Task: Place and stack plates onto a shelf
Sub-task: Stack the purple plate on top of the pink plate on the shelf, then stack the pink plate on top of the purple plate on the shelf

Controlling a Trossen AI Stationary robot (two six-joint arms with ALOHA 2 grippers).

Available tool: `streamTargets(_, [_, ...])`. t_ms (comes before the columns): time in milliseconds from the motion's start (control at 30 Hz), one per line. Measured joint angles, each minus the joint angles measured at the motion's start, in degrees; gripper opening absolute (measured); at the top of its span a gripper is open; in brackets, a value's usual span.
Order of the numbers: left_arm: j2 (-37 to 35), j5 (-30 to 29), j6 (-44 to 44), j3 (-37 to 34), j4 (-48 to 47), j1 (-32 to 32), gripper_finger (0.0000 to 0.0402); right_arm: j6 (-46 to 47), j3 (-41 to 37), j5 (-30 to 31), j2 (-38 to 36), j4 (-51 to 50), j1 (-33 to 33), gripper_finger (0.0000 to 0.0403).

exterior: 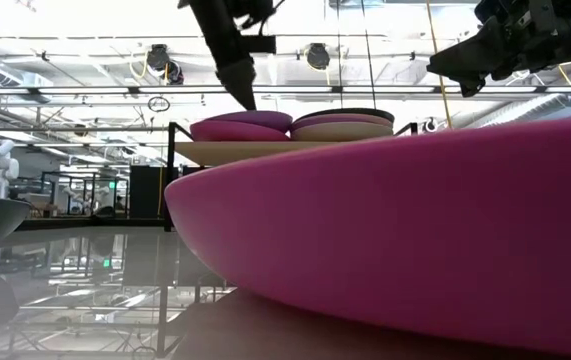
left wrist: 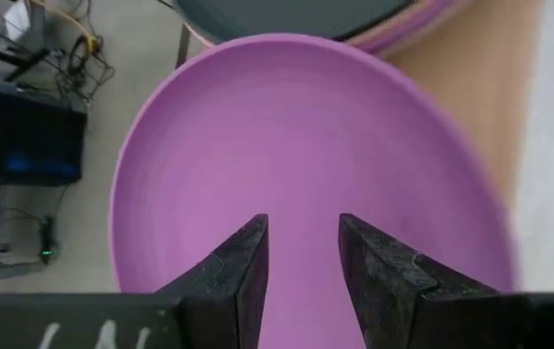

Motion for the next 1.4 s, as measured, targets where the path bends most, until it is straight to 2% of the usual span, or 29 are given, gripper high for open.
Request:
streamTargets(167, [2.34,4.62,-0.05,0.00,0.77,3.76,0.0134,-0.40,0.00,0.00,0.00,0.02,0.00,0.0096])
streamTargets(500, [4.39,4.70,-1.82,0.16,-5.21,5.97,0.0134,-0.99,0.00,0.00,-0.02,0.02,0.00,0.0096])
streamTargets(767, [2.21,3.46,-1.78,0.64,-4.13,5.49,0.0133,-1.07,0.00,0.00,-0.02,0.00,0.00,0.0096])
streamTargets(1033, [-6.31,2.70,-4.87,2.47,-2.35,3.71,0.0133,-1.26,0.00,0.00,0.00,-0.04,0.00,0.0096])
streamTargets(1167, [-13.72,7.41,-9.18,1.03,0.86,2.02,0.0133,-1.05,0.00,0.00,-0.02,-1.26,0.00,0.0096])
streamTargets(1267, [-19.77,8.88,-11.82,-3.71,7.01,-0.44,0.0133,-0.69,0.00,-0.02,-0.02,-2.74,0.01,0.0096])
streamTargets(1400, [-28.14,9.10,-13.76,-16.32,20.32,-4.62,0.0133,-0.62,0.00,-1.51,0.00,-4.43,0.15,0.0096])
